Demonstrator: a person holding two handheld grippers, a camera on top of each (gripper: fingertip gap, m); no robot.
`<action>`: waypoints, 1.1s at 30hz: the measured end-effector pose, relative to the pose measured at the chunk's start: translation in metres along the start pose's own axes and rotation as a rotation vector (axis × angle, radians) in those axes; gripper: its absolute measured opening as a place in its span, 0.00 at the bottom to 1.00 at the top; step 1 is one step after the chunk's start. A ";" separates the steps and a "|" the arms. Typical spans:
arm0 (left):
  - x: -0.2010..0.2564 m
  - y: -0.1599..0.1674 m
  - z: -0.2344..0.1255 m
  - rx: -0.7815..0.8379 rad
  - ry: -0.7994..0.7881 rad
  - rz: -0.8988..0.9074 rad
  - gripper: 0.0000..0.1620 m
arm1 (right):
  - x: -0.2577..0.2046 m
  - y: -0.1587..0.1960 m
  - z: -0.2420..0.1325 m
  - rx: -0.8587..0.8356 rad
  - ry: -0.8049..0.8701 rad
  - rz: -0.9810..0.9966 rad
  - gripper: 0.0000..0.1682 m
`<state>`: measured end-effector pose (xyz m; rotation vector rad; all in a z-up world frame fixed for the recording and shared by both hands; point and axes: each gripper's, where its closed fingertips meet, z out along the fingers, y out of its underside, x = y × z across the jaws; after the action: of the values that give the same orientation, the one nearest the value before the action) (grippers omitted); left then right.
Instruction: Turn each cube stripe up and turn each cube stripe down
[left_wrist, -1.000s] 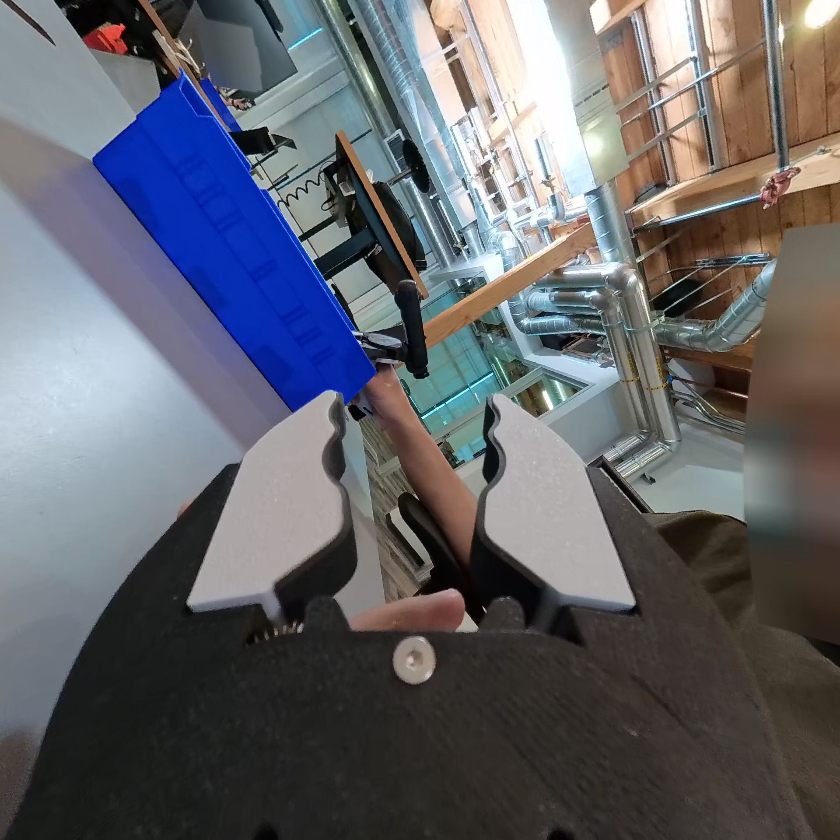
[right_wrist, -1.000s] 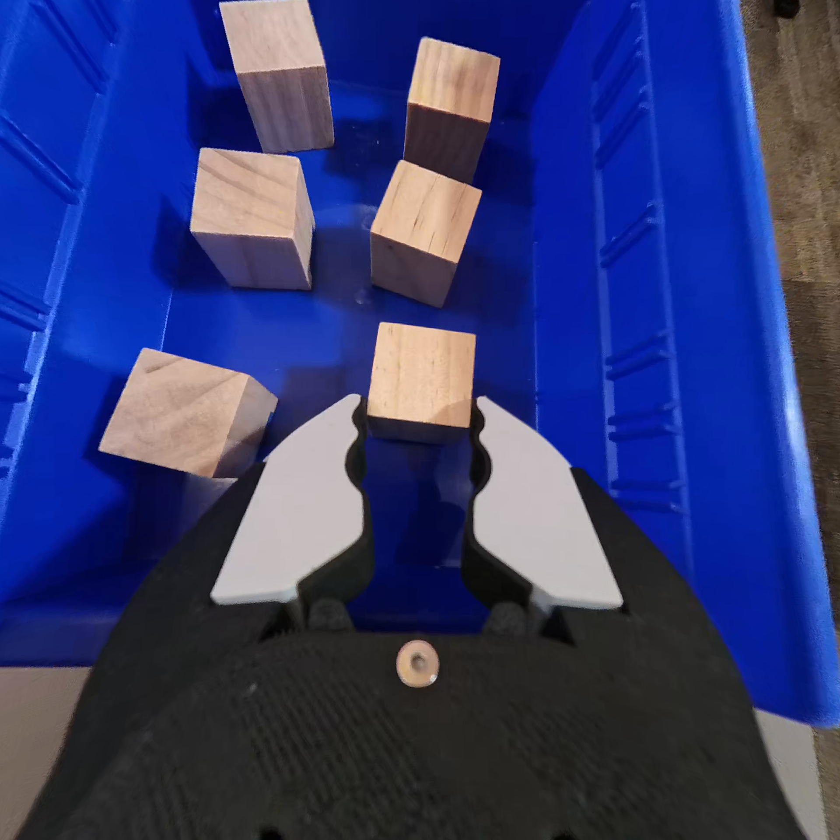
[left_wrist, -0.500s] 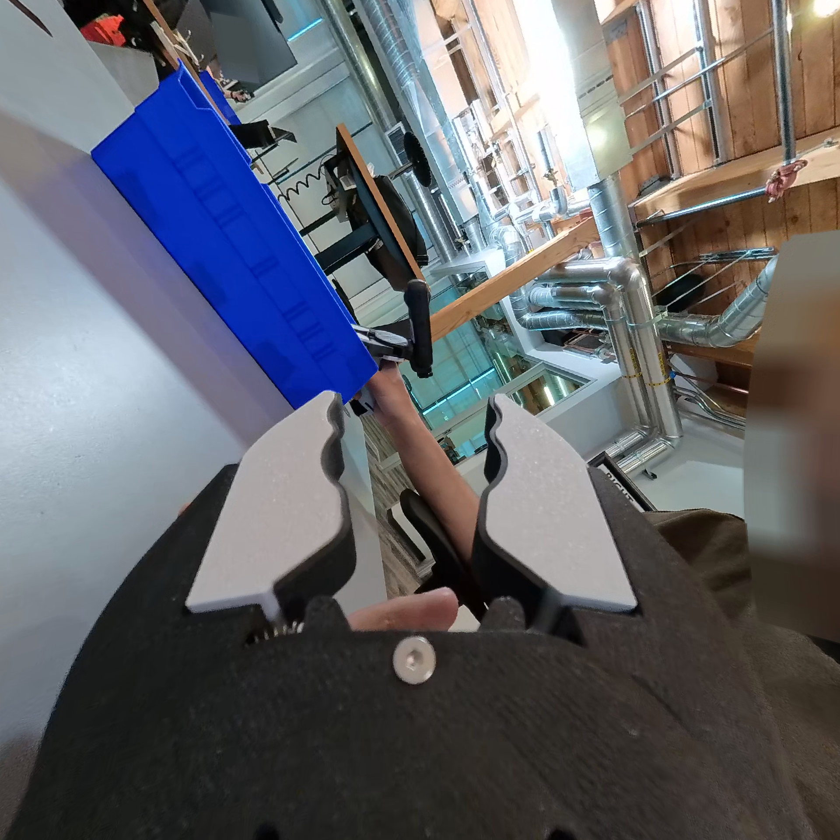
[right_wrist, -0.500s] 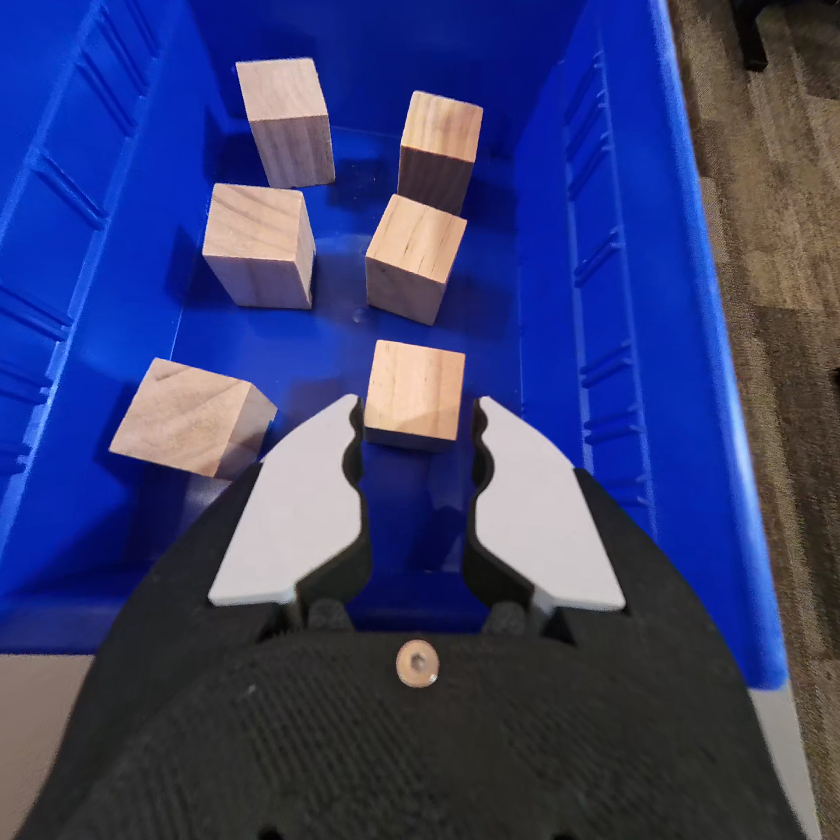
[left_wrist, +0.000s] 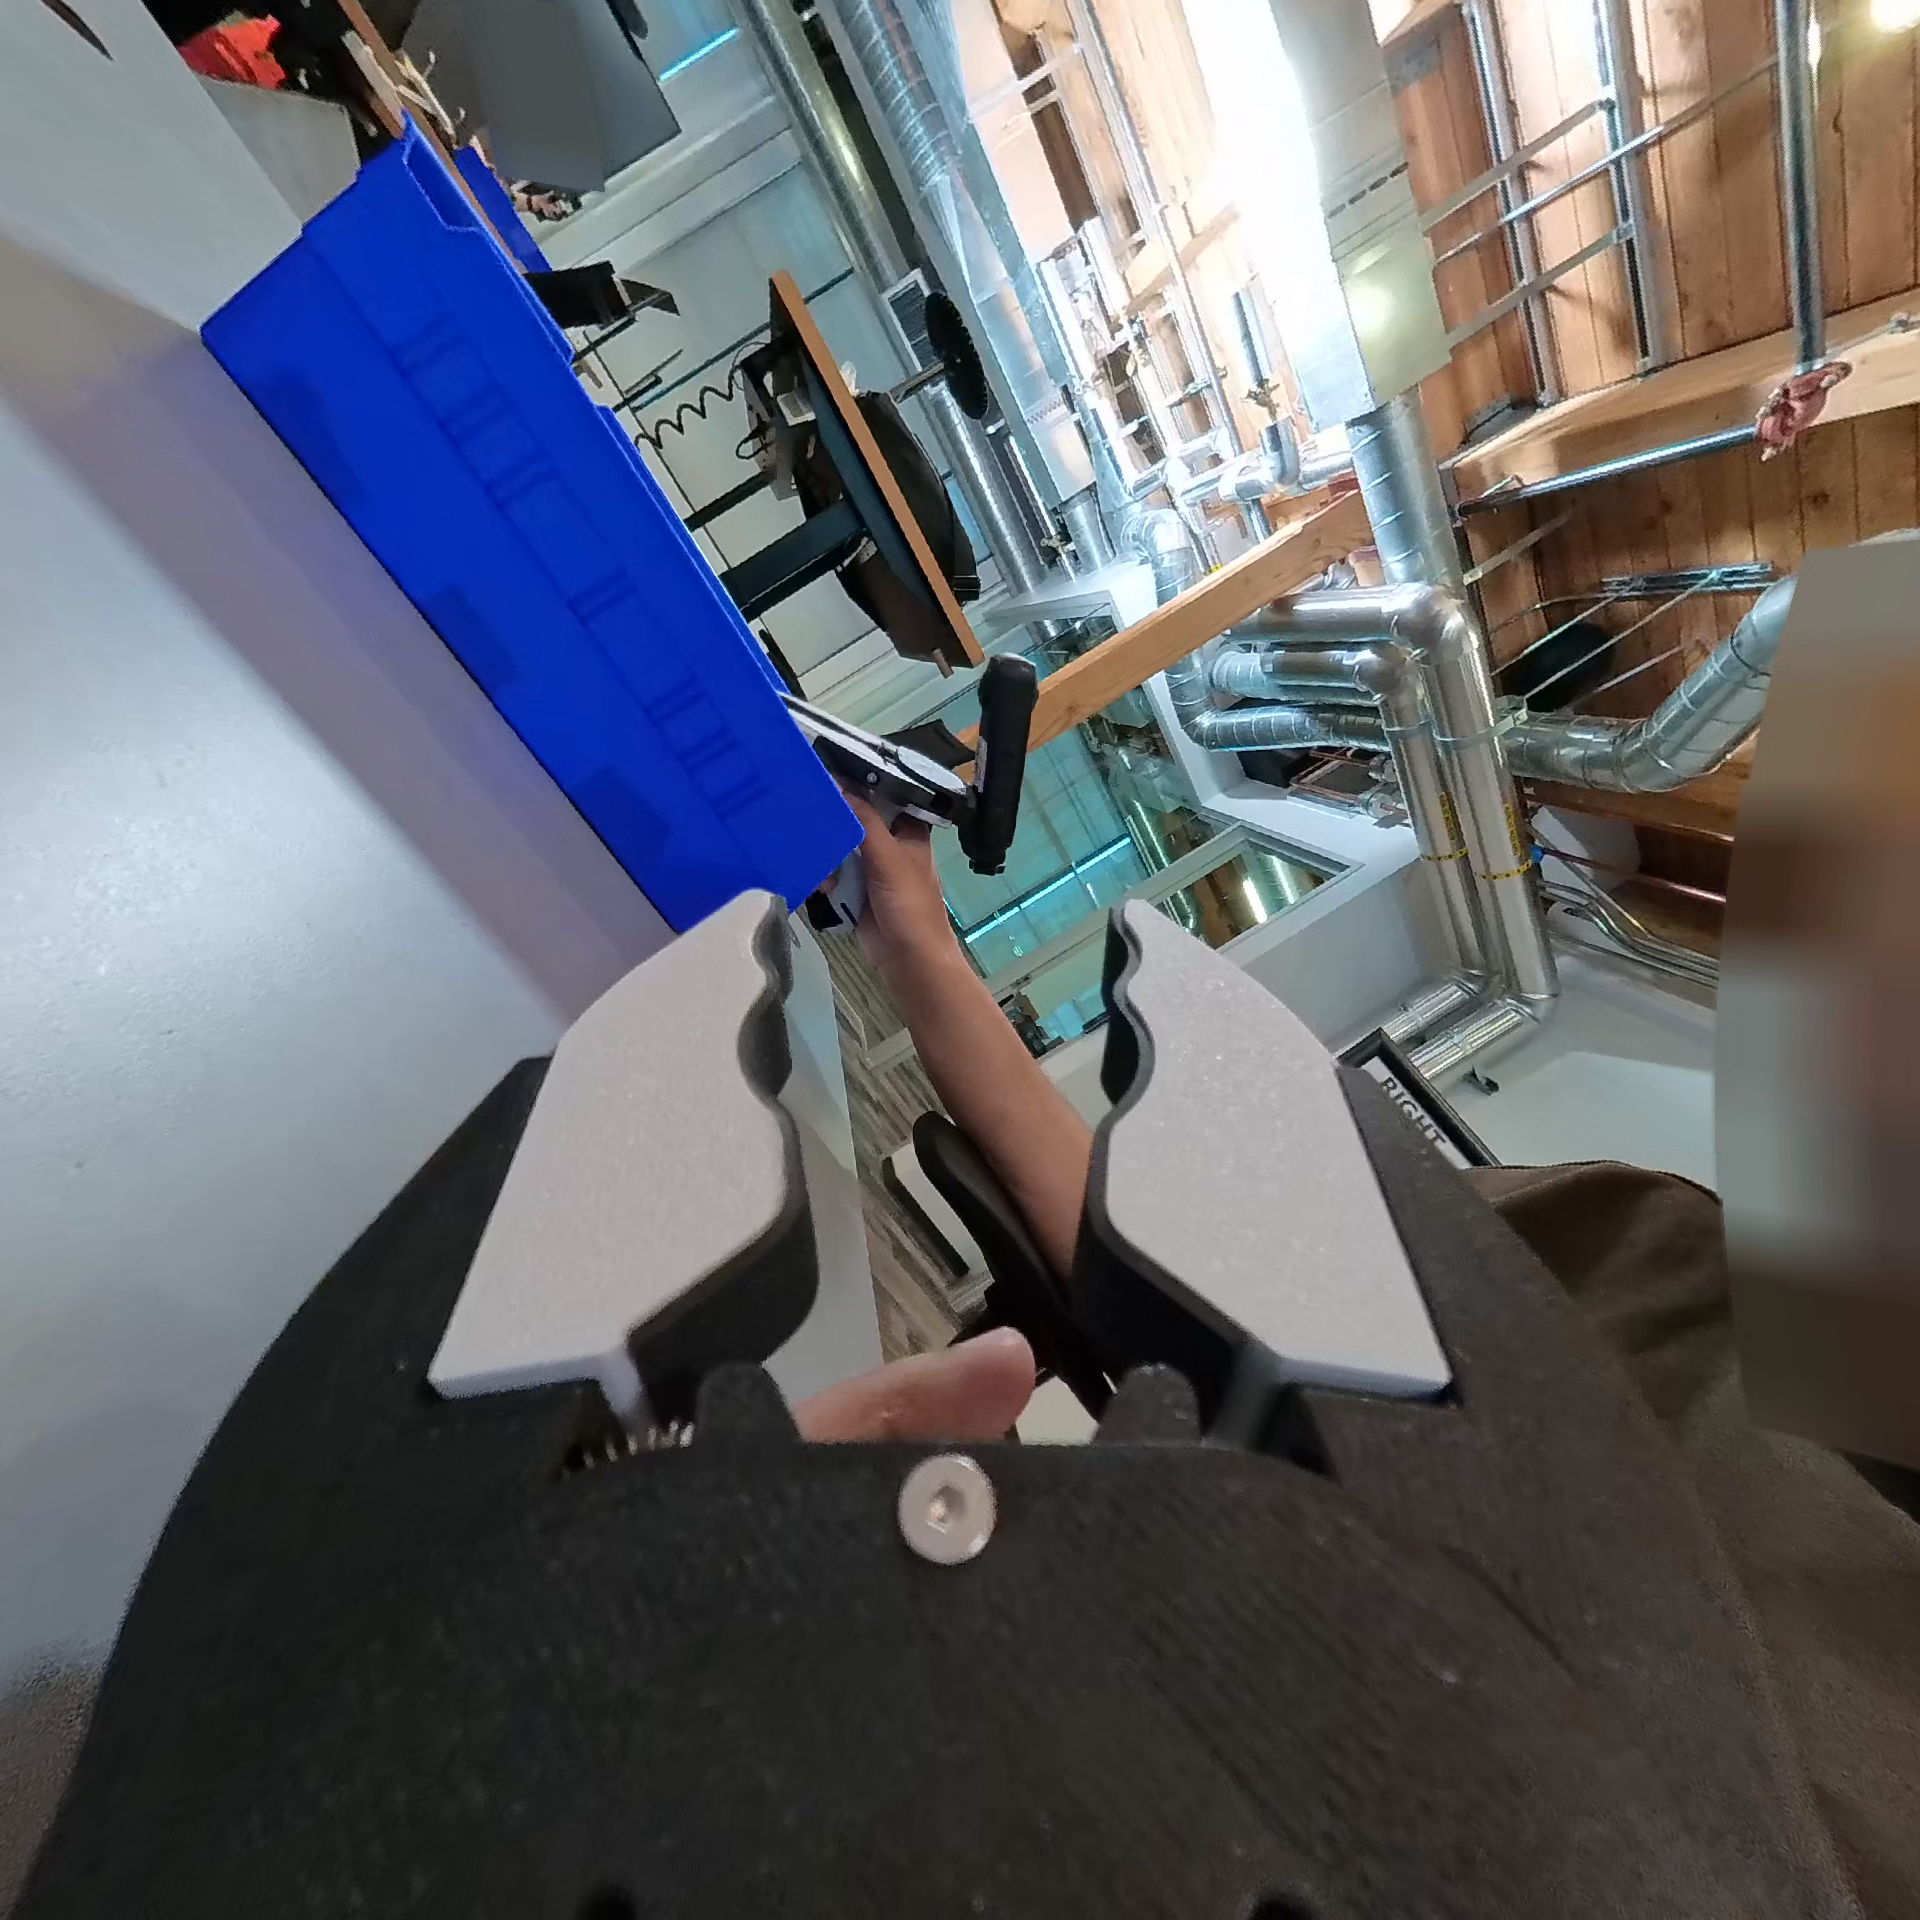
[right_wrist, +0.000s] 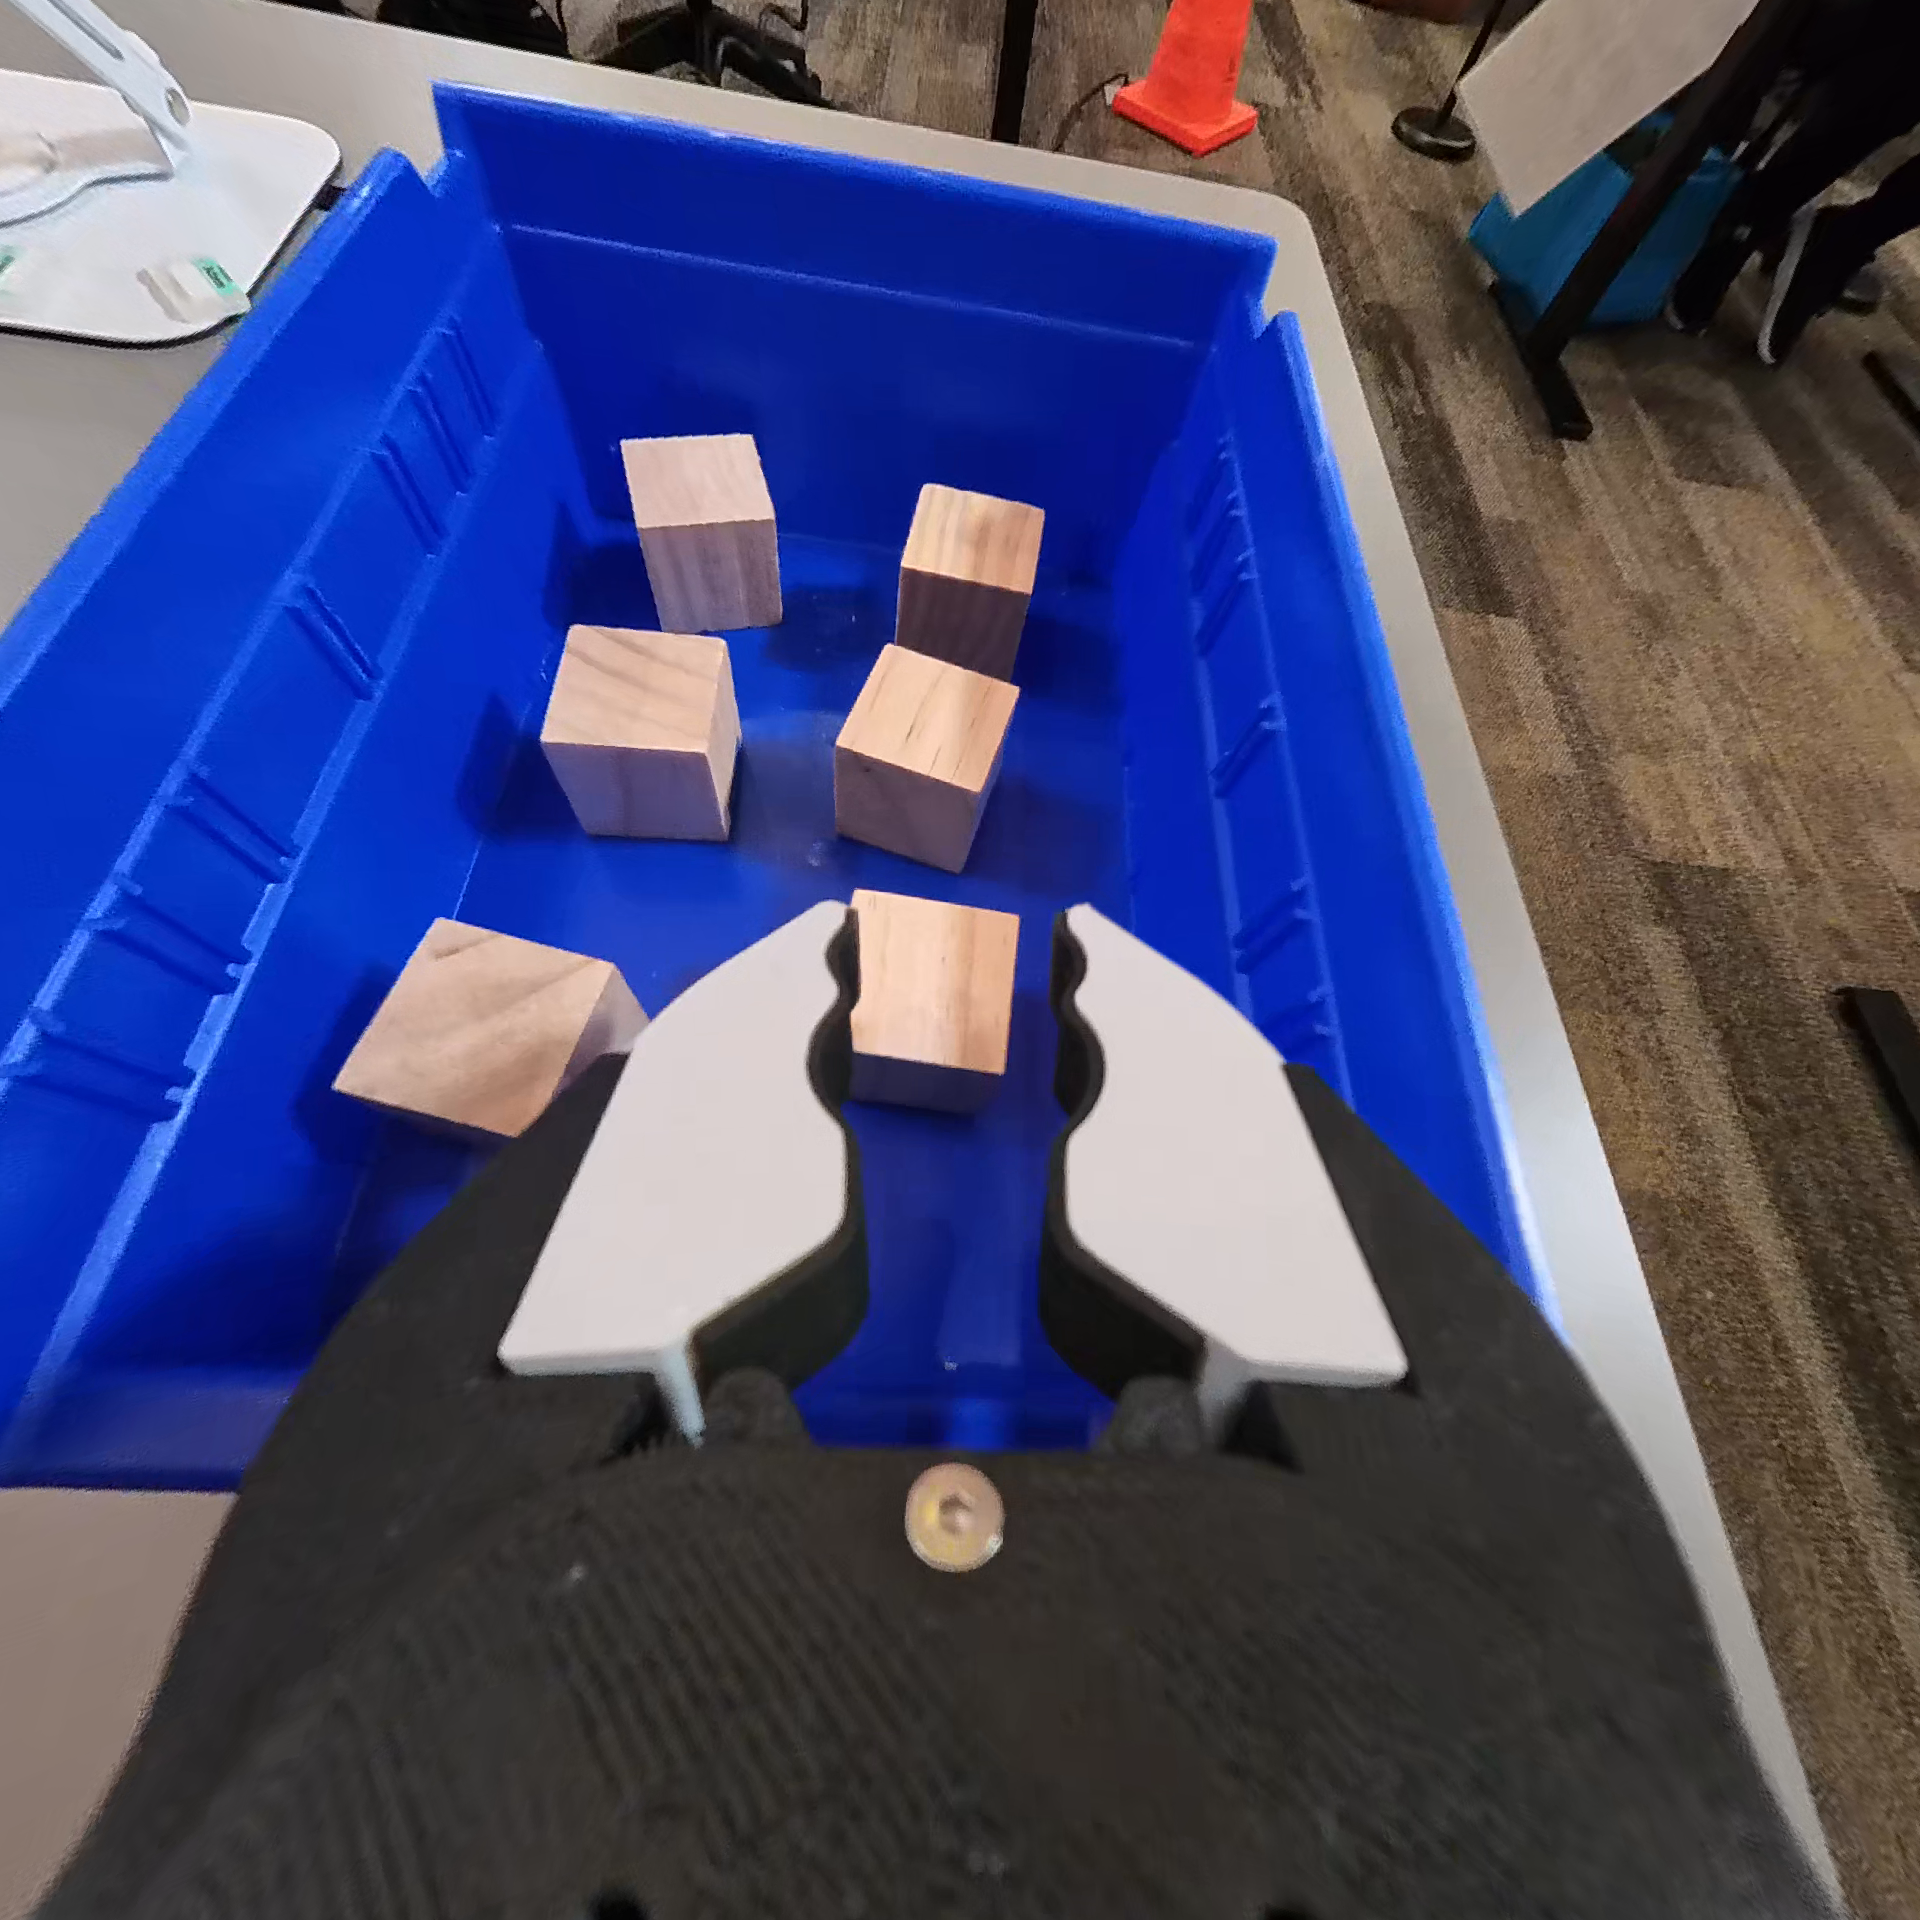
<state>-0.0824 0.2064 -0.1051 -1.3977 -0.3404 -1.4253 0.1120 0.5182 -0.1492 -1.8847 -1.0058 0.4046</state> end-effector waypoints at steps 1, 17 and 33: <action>0.000 0.001 0.000 -0.002 0.000 -0.004 0.36 | 0.000 -0.001 0.000 0.004 0.001 -0.005 0.22; -0.004 0.005 0.002 -0.025 -0.007 -0.030 0.36 | -0.005 -0.006 0.000 0.035 0.009 -0.051 0.26; -0.007 0.003 -0.001 -0.022 -0.035 -0.007 0.34 | -0.002 -0.009 -0.002 0.058 0.031 -0.040 0.29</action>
<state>-0.0820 0.2077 -0.1130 -1.4422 -0.3530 -1.4156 0.1080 0.5177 -0.1407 -1.8111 -0.9995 0.3761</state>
